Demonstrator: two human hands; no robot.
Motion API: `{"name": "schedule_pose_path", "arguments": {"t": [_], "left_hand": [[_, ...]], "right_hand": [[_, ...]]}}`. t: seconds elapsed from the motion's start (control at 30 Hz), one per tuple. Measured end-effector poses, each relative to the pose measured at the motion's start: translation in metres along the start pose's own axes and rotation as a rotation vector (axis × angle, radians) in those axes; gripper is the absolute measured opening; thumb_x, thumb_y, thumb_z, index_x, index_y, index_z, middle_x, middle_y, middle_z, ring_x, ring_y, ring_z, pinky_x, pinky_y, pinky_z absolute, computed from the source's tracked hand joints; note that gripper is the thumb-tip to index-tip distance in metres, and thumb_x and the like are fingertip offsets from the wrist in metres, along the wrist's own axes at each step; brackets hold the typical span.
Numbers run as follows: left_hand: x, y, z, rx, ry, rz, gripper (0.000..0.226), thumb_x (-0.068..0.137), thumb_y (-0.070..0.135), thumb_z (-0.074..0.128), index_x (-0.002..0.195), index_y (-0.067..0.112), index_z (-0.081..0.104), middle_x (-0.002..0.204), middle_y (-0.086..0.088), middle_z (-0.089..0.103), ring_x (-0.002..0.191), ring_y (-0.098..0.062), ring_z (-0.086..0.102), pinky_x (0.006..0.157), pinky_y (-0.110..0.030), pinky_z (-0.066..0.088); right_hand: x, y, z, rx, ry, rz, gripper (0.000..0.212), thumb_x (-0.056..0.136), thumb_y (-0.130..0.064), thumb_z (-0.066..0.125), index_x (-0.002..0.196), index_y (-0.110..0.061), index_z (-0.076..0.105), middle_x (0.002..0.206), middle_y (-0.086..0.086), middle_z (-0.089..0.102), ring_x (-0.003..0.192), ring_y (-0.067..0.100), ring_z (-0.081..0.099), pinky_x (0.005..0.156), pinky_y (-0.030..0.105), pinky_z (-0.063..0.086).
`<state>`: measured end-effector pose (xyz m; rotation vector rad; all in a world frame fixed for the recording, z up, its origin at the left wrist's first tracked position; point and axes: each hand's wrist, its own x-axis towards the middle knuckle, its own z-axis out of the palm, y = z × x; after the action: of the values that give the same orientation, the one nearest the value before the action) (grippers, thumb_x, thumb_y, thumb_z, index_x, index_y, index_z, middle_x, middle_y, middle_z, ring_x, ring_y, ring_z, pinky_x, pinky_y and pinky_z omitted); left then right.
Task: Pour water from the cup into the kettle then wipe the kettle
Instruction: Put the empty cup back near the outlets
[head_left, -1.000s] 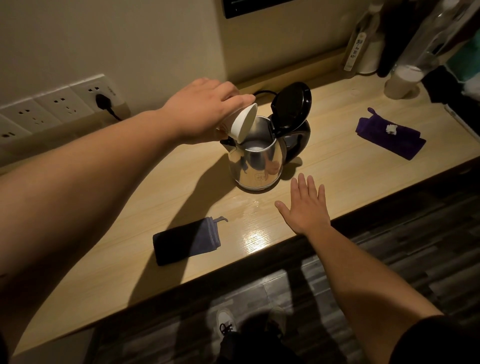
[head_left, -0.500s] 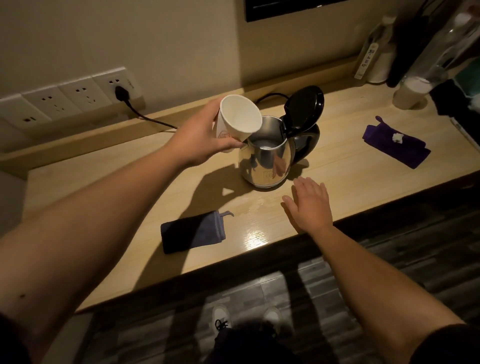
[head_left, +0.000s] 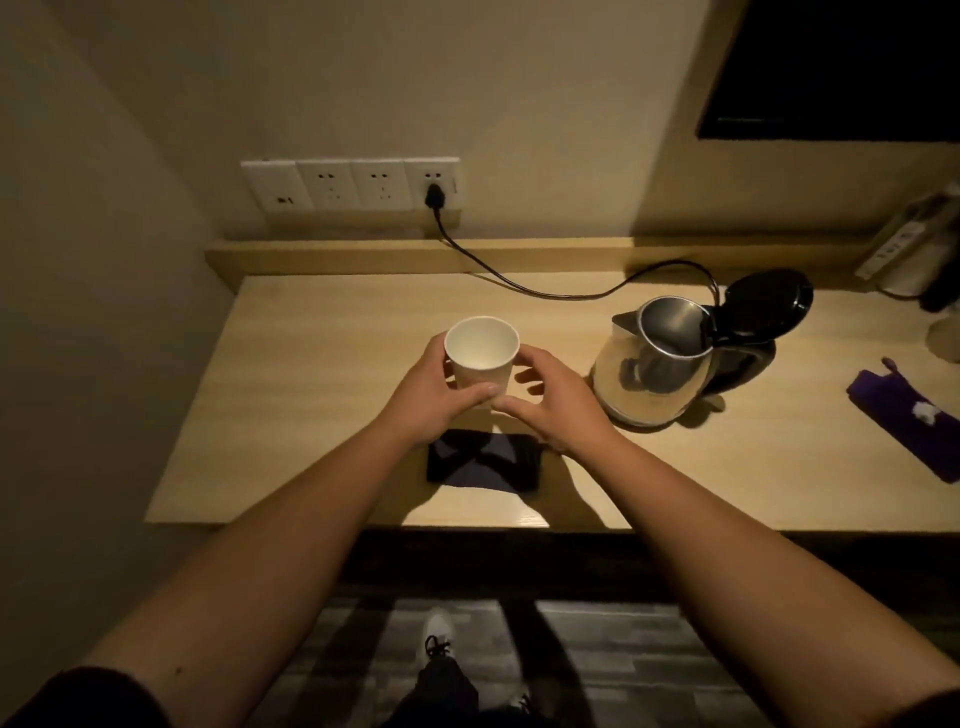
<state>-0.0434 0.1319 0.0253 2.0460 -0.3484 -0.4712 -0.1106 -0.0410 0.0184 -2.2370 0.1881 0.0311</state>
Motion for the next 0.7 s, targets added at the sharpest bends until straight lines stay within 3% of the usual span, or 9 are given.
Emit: {"name": "schedule_pose_path", "arguments": {"t": [0.1,0.27,0.37,0.5,0.57,0.63,0.7], "left_hand": [[-0.005,-0.012,-0.028,-0.029,0.009,-0.042,0.084,0.075,0.035,0.081,0.143,0.028,0.033,0.136,0.007,0.048,0.121,-0.011,0.047,0.099,-0.031,0.043],[0.008,-0.044,-0.068,-0.121,-0.053,-0.091,0.079,0.079,0.034,0.078,0.145,0.029,0.035,0.140,0.008,0.050,0.126,-0.009,0.048,0.103,-0.034,0.042],[0.033,-0.062,-0.083,-0.099,-0.051,-0.110,0.072,0.083,0.027,0.075,0.144,0.028,0.037,0.134,0.007,0.052,0.120,-0.009,0.049,0.088,-0.023,0.042],[0.081,-0.083,-0.090,-0.109,-0.028,-0.141,0.069,0.082,0.026,0.076,0.141,0.033,0.041,0.126,0.012,0.052,0.109,-0.006,0.051,0.064,-0.009,0.040],[0.109,-0.091,-0.091,-0.116,-0.031,-0.139,0.069,0.081,0.023,0.076,0.141,0.031,0.043,0.129,0.010,0.050,0.109,-0.006,0.050,0.054,-0.006,0.043],[0.137,-0.098,-0.092,-0.123,-0.042,-0.127,0.068,0.081,0.018,0.077,0.140,0.029,0.045,0.129,0.007,0.049,0.107,-0.007,0.051,0.054,-0.001,0.042],[0.163,-0.105,-0.091,-0.139,-0.058,-0.127,0.068,0.080,0.015,0.077,0.140,0.028,0.046,0.130,0.005,0.051,0.108,-0.009,0.053,0.056,-0.001,0.043]], "right_hand": [[0.020,-0.016,0.017,0.091,-0.063,-0.001,0.068,0.085,-0.036,0.077,0.144,-0.024,0.046,0.134,-0.003,0.061,0.107,0.011,0.059,0.092,0.029,0.050],[0.058,-0.033,0.044,0.146,-0.118,-0.007,0.059,0.085,-0.024,0.077,0.140,-0.021,0.054,0.127,-0.002,0.066,0.102,0.009,0.062,0.093,0.029,0.051],[0.087,-0.034,0.058,0.139,-0.148,0.000,0.058,0.086,-0.020,0.076,0.140,-0.022,0.054,0.128,-0.002,0.066,0.102,0.009,0.063,0.092,0.029,0.053],[0.132,-0.027,0.074,0.109,-0.138,0.054,0.058,0.088,-0.021,0.074,0.141,-0.021,0.052,0.127,-0.005,0.064,0.096,0.001,0.059,0.079,0.012,0.045],[0.155,-0.020,0.079,0.106,-0.116,0.076,0.058,0.087,-0.021,0.075,0.140,-0.020,0.052,0.126,-0.002,0.065,0.099,0.004,0.061,0.085,0.020,0.050],[0.178,-0.012,0.083,0.094,-0.094,0.108,0.059,0.087,-0.020,0.075,0.140,-0.020,0.052,0.127,0.000,0.066,0.105,0.011,0.062,0.094,0.032,0.052],[0.198,-0.004,0.085,0.095,-0.070,0.144,0.058,0.087,-0.020,0.075,0.140,-0.020,0.052,0.126,0.000,0.066,0.106,0.012,0.062,0.095,0.034,0.051]]}}
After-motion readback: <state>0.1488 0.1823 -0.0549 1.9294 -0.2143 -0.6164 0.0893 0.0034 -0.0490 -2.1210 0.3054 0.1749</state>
